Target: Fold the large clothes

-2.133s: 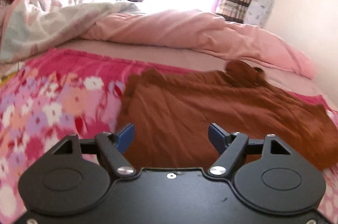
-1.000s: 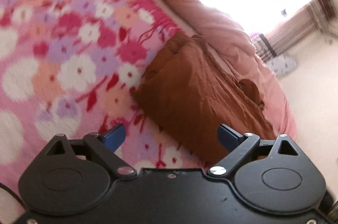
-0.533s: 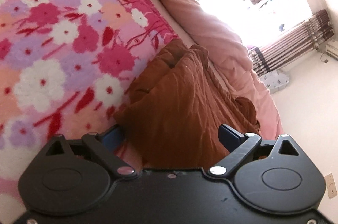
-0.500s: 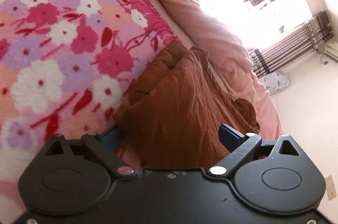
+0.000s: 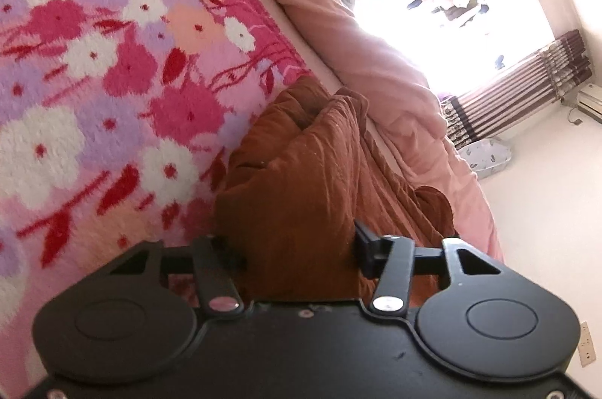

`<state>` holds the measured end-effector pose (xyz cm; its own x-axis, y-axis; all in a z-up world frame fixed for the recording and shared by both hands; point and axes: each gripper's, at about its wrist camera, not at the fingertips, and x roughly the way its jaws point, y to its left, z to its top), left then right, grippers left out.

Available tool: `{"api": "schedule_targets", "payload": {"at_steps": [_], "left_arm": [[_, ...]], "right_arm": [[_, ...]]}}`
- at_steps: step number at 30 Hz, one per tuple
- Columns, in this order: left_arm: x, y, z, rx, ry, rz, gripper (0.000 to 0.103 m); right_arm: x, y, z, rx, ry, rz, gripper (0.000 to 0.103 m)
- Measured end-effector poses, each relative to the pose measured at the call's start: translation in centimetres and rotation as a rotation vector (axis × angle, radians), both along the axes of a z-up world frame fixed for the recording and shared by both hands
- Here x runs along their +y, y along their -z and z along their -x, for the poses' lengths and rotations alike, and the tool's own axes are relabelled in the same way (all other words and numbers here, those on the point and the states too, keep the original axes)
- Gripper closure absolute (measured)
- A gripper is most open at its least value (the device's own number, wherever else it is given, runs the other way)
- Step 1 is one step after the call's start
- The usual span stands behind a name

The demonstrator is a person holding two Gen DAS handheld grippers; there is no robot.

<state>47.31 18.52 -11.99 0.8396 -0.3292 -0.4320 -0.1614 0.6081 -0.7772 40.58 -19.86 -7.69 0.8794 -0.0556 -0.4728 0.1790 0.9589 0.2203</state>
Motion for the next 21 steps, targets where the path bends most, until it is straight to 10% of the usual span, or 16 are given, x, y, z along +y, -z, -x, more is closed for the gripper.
{"api": "schedule_targets", "payload": {"at_steps": [15,21], "left_arm": [[-1.8,-5.2,0.1,-0.146,0.067,-0.056,0.077],[-6.2,-10.2,-0.1,-0.235,0.149,-0.056,0.081]], "right_arm": [[-0.2,-0.1,-0.4,0.012,-0.032,0.009,0.042],[-5.1,-2.2,2.0,-0.041,-0.016,-0.14,0.043]]}}
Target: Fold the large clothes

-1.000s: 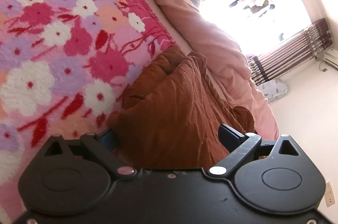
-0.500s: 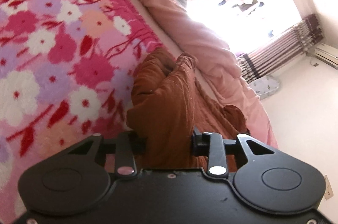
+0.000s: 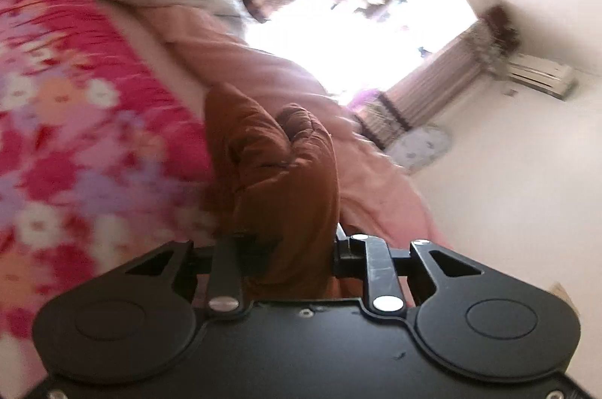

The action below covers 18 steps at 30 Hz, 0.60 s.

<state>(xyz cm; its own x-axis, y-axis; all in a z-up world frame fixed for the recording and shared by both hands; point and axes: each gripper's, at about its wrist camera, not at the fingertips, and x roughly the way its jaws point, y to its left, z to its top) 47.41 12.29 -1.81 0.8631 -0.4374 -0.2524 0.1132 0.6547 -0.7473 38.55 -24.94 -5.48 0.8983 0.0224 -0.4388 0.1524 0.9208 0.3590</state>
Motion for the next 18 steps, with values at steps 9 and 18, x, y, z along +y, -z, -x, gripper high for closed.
{"api": "schedule_targets", "payload": {"at_steps": [9,18], "left_arm": [[-17.3,-4.9,0.4,-0.13,0.396,0.043,0.084],[-35.4,5.7,-2.6,0.114,0.808,-0.077,0.031]], "right_arm": [[-11.5,-1.2,7.7,-0.033,0.224,0.013,0.043],[-17.9,0.3,13.3,0.011,0.36,-0.01,0.043]]}}
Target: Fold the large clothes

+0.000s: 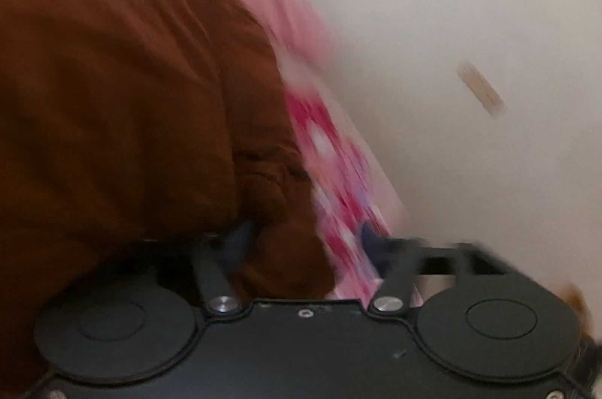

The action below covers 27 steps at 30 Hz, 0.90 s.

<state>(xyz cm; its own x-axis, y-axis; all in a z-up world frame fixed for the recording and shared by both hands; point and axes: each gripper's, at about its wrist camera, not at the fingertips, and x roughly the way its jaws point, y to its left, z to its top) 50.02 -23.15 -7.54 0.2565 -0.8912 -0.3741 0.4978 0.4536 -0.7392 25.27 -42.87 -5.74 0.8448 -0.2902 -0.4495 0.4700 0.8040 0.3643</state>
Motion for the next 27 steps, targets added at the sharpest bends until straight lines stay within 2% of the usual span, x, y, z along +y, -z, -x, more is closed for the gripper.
{"api": "schedule_targets", "payload": {"at_steps": [3,6,7,8,11,13,16,19,22,27], "left_arm": [[0.3,-0.9,0.6,-0.017,-0.02,0.02,0.027],[2.7,-3.4,1.9,-0.006,0.011,0.072,0.027],[3.8,-4.6,2.7,-0.027,0.008,0.078,0.026],[5.0,-5.8,3.4,-0.059,-0.007,0.071,0.027],[10.4,-8.6,5.9,-0.233,-0.089,0.028,0.026],[13.7,-9.4,7.6,-0.348,-0.164,-0.065,0.026],[17.5,-8.0,9.4,-0.43,-0.248,-0.234,0.025],[19.1,-4.9,9.7,-0.405,-0.296,-0.362,0.026],[18.8,-1.6,9.1,-0.348,-0.3,-0.39,0.027],[15.7,0.7,7.8,-0.333,-0.293,-0.426,0.031]], "right_arm": [[-0.8,0.2,0.9,-0.013,0.002,-0.045,0.043],[-1.0,0.1,1.2,-0.047,-0.022,-0.085,0.043],[-1.0,0.1,1.3,-0.057,-0.031,-0.101,0.043],[-0.9,0.0,1.6,-0.064,-0.038,-0.115,0.043],[-0.5,-0.1,1.8,-0.095,-0.088,-0.177,0.043],[-0.1,0.0,1.7,-0.125,-0.133,-0.225,0.041],[0.4,0.2,0.9,-0.154,-0.178,-0.297,0.033],[0.4,1.3,-0.7,-0.154,-0.186,-0.39,0.031],[-0.4,2.8,-2.5,-0.17,-0.151,-0.488,0.031],[-1.3,4.2,-4.7,-0.194,-0.12,-0.627,0.03]]}}
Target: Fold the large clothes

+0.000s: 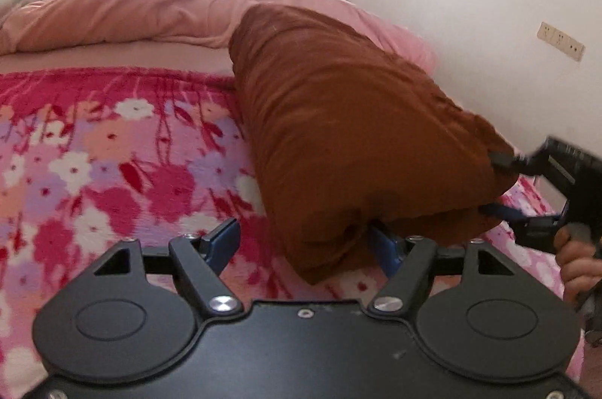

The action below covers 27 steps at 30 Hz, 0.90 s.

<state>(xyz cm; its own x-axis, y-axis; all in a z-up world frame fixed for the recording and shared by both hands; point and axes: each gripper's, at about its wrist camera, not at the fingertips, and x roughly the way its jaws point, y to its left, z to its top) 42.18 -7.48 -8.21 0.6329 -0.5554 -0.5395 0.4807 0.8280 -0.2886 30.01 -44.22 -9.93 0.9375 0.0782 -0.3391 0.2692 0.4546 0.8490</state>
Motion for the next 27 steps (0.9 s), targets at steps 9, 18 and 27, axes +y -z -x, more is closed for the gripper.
{"api": "schedule_targets", "payload": {"at_steps": [9,18,27], "left_arm": [[-2.4,0.1,-0.9,-0.011,-0.057,-0.058,0.057],[-1.8,-1.6,-0.4,-0.004,-0.071,-0.005,0.065],[-2.6,1.0,-1.6,0.045,-0.084,-0.026,0.062]], "right_arm": [[0.2,-1.1,-2.0,0.006,0.009,0.027,0.04],[-0.2,-7.3,1.7,-0.133,0.061,0.229,0.081],[-2.6,1.0,0.1,0.022,0.06,0.172,0.08]]}}
